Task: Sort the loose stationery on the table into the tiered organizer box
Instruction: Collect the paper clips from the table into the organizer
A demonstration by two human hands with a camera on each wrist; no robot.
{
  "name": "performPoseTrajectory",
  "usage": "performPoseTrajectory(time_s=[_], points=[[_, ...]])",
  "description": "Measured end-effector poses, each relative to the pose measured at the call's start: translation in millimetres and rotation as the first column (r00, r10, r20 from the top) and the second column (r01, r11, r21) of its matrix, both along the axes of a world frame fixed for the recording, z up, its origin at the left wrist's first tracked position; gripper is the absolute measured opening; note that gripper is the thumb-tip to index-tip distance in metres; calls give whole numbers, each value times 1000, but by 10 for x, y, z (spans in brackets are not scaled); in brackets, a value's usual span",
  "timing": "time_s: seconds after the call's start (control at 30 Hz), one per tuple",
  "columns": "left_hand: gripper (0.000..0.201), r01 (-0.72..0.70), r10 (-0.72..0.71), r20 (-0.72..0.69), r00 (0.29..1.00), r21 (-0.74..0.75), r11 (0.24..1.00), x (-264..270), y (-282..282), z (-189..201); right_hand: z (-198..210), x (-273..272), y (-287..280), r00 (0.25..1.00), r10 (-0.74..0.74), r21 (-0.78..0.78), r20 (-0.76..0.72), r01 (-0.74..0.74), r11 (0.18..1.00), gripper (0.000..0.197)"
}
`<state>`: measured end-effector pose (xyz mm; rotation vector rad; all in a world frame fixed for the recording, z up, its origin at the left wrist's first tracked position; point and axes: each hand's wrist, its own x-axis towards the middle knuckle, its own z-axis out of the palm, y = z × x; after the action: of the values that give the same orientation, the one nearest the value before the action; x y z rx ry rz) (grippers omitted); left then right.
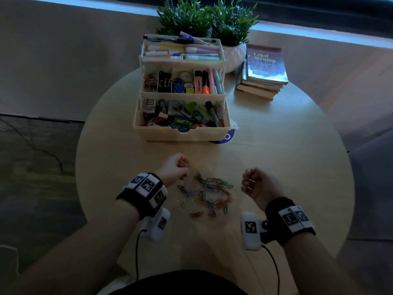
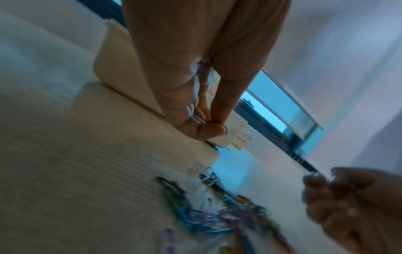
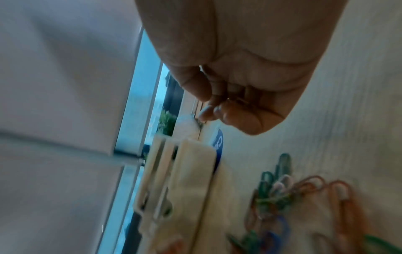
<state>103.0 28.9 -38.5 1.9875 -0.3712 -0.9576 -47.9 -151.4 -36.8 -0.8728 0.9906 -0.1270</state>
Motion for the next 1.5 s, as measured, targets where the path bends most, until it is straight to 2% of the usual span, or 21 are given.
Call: performPoseTrajectory(time_s=[0.07, 0.1, 0.17, 0.2, 0.23, 0.27, 0.33, 0.43, 0.5, 0.57, 0.63, 0.7, 0.77, 0.8, 0.87, 0.93, 1.07, 1.13, 1.2, 1.3, 1.5], points=[[22, -38, 37, -53, 998, -22, 999, -58, -56, 32, -21, 51, 47, 964, 195, -201, -182, -231, 952, 23], [28, -19, 19, -25, 1000, -5, 1000, -90, -97, 42, -14, 89, 99, 877, 322, -354, -356, -445, 823, 17], [32, 94, -100, 94, 991, 65, 993, -153, -199, 58, -25, 169, 228, 590, 411, -463, -695, -804, 373, 14], [29, 192, -215, 165, 962, 146, 970, -181, -246, 68, -34, 199, 290, 463, 395, -423, -793, -886, 189, 19], [26, 292, -351, 228, 908, 255, 922, -205, -288, 82, -31, 227, 341, 391, 382, -394, -837, -916, 72, 17], [24, 367, -474, 279, 835, 360, 858, -212, -320, 85, -39, 251, 374, 365, 369, -395, -855, -919, -7, 12], [24, 451, -657, 311, 687, 525, 721, -183, -360, 82, -34, 284, 388, 359, 350, -405, -865, -912, -65, 6], [34, 500, -839, 256, 480, 706, 501, -118, -379, 34, -15, 286, 324, 347, 364, -390, -865, -919, -52, 11], [32, 504, -872, 228, 432, 741, 444, -95, -385, -1, -24, 255, 255, 387, 383, -418, -839, -908, 1, 17], [28, 513, -863, 223, 453, 727, 457, -66, -397, -22, -22, 199, 177, 512, 418, -495, -750, -854, 159, 16], [25, 507, -812, 225, 538, 683, 526, -45, -396, -20, -16, 133, 107, 658, 467, -542, -591, -753, 374, 11], [16, 467, -662, 232, 713, 546, 695, -23, -377, -2, 17, 69, 54, 789, 479, -487, -384, -614, 621, 8], [22, 298, -330, 117, 937, 230, 927, -31, -326, 32, 47, 10, 12, 909, 399, -280, -122, -417, 865, 18], [29, 128, -126, -38, 991, 55, 990, -50, -292, 44, 66, -14, 6, 944, 331, -121, -6, -329, 937, 19], [31, -207, 118, -413, 903, -178, 962, -98, -213, 69, 114, -18, 13, 966, 212, 145, 151, -234, 961, 12], [33, -441, 183, -644, 743, -266, 857, -150, -152, 65, 138, 44, 50, 967, 177, 241, 182, -218, 946, 17], [42, -676, 216, -830, 514, -237, 698, -217, -80, 71, 105, 256, 156, 975, 221, 304, -17, -205, 930, 27], [37, -719, 264, -848, 459, -180, 671, -147, -44, 102, 156, 398, 193, 945, 314, 289, -94, -276, 917, 29], [29, -714, 311, -828, 467, -146, 685, 20, -3, 179, 290, 570, 168, 912, 389, 252, -131, -348, 903, 30], [26, -681, 371, -729, 575, -175, 711, 421, 49, 394, 589, 976, 57, 906, 415, 156, -82, -400, 903, 22], [32, -730, 518, -552, 654, -280, 624, 1354, 32, 977, 1152, 2072, 63, 911, 405, 29, 76, -408, 912, 12]])
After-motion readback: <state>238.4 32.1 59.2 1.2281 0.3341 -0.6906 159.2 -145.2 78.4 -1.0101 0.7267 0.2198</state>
